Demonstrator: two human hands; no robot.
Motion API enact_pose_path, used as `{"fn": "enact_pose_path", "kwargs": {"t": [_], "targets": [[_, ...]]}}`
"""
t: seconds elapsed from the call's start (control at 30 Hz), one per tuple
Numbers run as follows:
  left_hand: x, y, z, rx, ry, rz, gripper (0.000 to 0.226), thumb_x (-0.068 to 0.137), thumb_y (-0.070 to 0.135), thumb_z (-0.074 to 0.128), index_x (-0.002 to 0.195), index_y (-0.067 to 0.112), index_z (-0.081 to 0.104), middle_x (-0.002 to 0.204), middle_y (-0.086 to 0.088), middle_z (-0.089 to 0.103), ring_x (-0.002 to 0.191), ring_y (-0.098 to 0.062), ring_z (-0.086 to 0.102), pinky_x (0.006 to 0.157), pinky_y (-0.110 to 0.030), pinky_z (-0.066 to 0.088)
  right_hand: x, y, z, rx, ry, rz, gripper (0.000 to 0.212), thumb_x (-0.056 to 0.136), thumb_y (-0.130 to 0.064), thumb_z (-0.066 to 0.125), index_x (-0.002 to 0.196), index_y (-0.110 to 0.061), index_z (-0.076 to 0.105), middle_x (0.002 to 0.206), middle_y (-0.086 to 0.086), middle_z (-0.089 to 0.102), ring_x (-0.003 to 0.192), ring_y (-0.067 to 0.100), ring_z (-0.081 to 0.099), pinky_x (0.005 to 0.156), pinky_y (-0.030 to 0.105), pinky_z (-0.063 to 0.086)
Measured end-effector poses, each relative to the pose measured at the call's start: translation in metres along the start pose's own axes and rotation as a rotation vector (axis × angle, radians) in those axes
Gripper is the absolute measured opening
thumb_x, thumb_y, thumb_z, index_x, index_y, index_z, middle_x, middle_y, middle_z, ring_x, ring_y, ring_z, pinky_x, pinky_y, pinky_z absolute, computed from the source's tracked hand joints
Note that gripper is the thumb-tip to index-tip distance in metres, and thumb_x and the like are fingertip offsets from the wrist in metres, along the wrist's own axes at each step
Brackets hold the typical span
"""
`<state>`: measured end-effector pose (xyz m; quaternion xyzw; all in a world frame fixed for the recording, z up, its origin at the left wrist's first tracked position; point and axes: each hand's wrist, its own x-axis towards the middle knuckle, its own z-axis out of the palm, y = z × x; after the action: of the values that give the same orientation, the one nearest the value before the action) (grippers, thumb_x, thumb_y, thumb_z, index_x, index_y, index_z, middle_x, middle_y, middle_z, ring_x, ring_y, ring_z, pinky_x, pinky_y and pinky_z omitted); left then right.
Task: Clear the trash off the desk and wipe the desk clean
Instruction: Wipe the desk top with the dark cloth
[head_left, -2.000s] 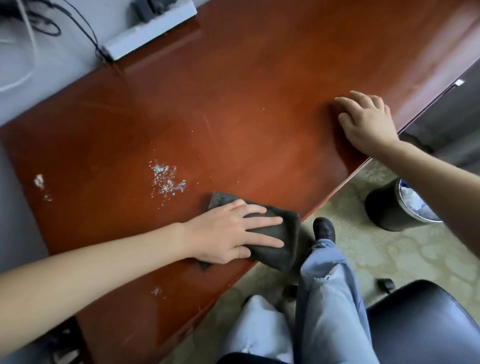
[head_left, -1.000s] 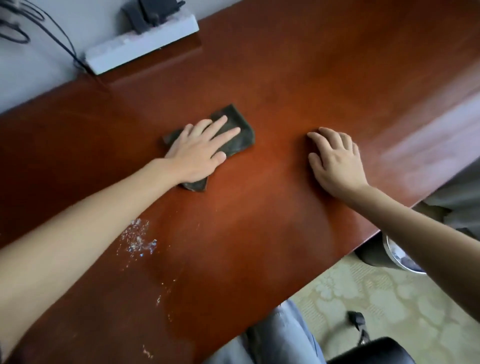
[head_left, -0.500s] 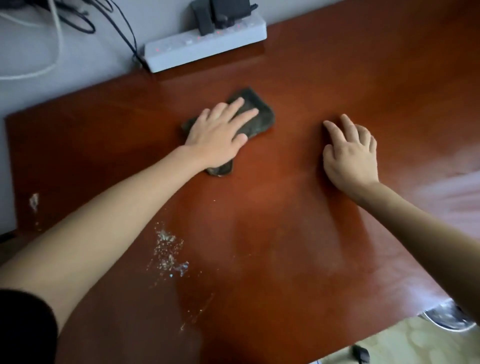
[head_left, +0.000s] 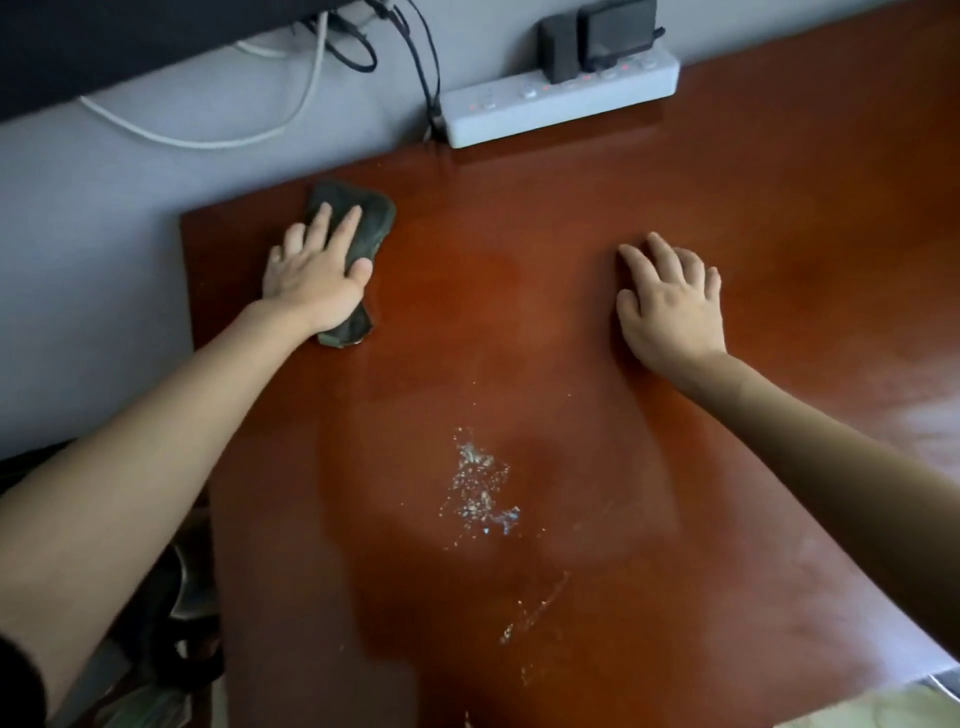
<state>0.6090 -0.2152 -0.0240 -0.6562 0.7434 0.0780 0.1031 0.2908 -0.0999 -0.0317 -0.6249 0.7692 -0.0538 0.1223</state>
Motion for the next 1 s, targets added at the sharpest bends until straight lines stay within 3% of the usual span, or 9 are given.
{"fn": "enact_pose_path", "kwargs": {"t": [0.17, 0.23, 0.4, 0.67, 0.83, 1.0], "targets": [[-0.027, 0.057, 0.016, 0.052, 0.086, 0.383, 0.059, 0.095, 0.042, 0.03, 0.147, 0.04, 0.003, 0.158, 0.004, 0.001, 0.139, -0.023, 0.013, 0.109, -0.043, 0.018, 0.007, -0.019, 0.009, -0.008, -0.001, 0.0, 0.046, 0.098, -0.029, 0.031, 0.144, -0.027, 0.027, 0.155, 0.005, 0.02, 0.14, 0.03, 0.015, 0.112, 0.053, 0.009], [-0.015, 0.077, 0.016, 0.08, 0.106, 0.461, 0.058, 0.096, 0.043, 0.027, 0.147, 0.039, 0.001, 0.158, 0.004, 0.001, 0.139, -0.022, 0.014, 0.108, -0.043, 0.019, 0.007, -0.021, 0.01, -0.01, 0.018, 0.015, 0.046, 0.098, -0.029, 0.031, 0.144, -0.027, 0.028, 0.154, 0.005, 0.021, 0.139, 0.031, 0.015, 0.112, 0.053, 0.011], [0.047, 0.052, -0.001, 0.117, 0.105, 0.426, 0.056, 0.096, 0.044, 0.027, 0.147, 0.038, 0.005, 0.158, 0.002, 0.004, 0.139, -0.024, 0.016, 0.107, -0.045, 0.021, 0.008, -0.02, 0.009, -0.04, 0.026, 0.022, 0.046, 0.097, -0.03, 0.032, 0.143, -0.027, 0.03, 0.154, 0.004, 0.023, 0.138, 0.031, 0.017, 0.113, 0.051, 0.015], [0.07, -0.069, -0.011, 0.059, 0.09, 0.218, 0.058, 0.093, 0.045, 0.033, 0.147, 0.036, 0.013, 0.157, 0.0, 0.014, 0.139, -0.027, 0.018, 0.108, -0.049, 0.021, 0.011, -0.035, 0.007, 0.005, 0.04, 0.092, 0.048, 0.092, -0.022, 0.04, 0.14, -0.025, 0.036, 0.152, 0.005, 0.027, 0.135, 0.033, 0.021, 0.112, 0.051, 0.017], [0.019, -0.118, 0.006, 0.036, 0.08, 0.163, 0.059, 0.094, 0.043, 0.034, 0.148, 0.036, 0.01, 0.158, 0.0, 0.006, 0.138, -0.027, 0.016, 0.107, -0.047, 0.021, 0.015, -0.075, 0.008, -0.013, -0.069, -0.101, 0.051, 0.094, -0.033, 0.042, 0.144, -0.032, 0.028, 0.155, 0.003, 0.017, 0.139, 0.03, 0.014, 0.113, 0.053, 0.012], [-0.04, -0.091, 0.021, 0.091, 0.115, 0.361, 0.065, 0.087, 0.049, 0.029, 0.148, 0.037, 0.008, 0.158, 0.0, 0.009, 0.135, -0.026, 0.023, 0.1, -0.045, 0.027, 0.022, -0.117, 0.02, -0.097, -0.167, -0.14, 0.053, 0.096, -0.042, 0.034, 0.146, -0.038, 0.017, 0.157, 0.001, 0.009, 0.141, 0.03, 0.007, 0.115, 0.052, 0.008]]}}
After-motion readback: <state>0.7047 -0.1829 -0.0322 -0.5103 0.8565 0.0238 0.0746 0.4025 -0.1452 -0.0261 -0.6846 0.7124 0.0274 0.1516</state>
